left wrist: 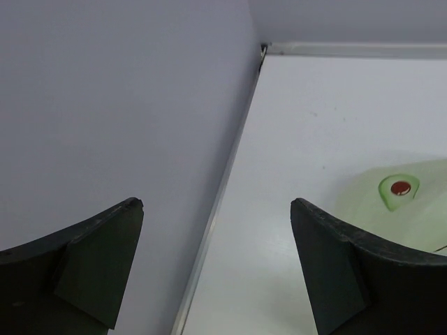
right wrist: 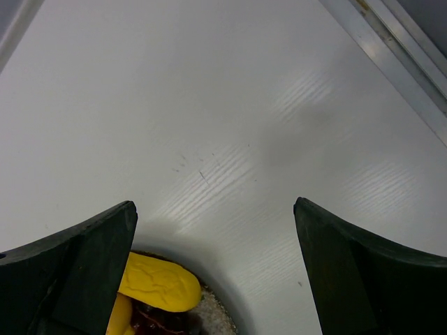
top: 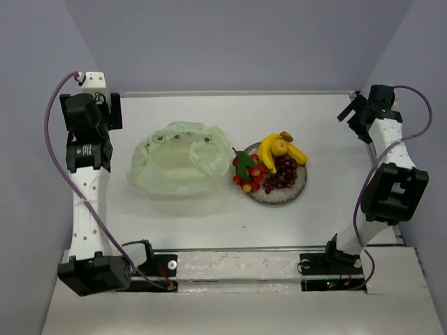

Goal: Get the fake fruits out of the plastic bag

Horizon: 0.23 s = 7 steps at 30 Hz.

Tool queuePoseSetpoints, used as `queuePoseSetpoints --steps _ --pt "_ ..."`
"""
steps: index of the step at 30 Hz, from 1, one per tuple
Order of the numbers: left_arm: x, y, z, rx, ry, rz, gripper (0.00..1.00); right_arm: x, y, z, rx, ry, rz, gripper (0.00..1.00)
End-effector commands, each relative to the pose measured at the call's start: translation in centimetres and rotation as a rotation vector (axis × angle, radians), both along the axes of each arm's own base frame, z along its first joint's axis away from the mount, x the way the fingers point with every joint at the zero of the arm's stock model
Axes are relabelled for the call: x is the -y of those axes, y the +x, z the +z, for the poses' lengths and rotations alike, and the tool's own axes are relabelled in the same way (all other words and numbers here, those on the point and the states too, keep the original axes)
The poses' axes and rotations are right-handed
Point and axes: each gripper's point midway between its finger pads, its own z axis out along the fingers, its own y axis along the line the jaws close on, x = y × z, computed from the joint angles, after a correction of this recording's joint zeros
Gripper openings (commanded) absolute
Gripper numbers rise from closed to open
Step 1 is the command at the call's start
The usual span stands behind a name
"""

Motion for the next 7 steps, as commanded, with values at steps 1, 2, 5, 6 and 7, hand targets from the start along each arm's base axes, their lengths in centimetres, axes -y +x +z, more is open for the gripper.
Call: queuePoseSetpoints --steps 1,2,5,6,7 --pt "-1.3 -0.8 -4.2 -0.132 -0.101 0.066 0.99 -0.7 0.3 0.7 0.018 0.022 0.011 1.00" --pt "-1.6 -1.0 -5.4 -0.158 -0.115 0.081 0.99 -0.3 0.2 0.8 0.017 0.009 -0.004 1.00" --pt "-1.8 -1.5 -6.8 -0.176 -0.144 0.093 0.99 -0.1 -0.1 0.5 0.011 -0.005 -0.011 1.00" --pt "-1.7 -1.7 -7.0 -0.177 -0.147 0.089 0.99 0.0 -0.1 0.5 0.010 -0.011 -0.009 1.00" --pt "-1.8 -1.9 -7.2 -0.181 -0.146 0.090 0.99 0.0 -0.1 0.4 0.008 -0.019 -0.008 1.00"
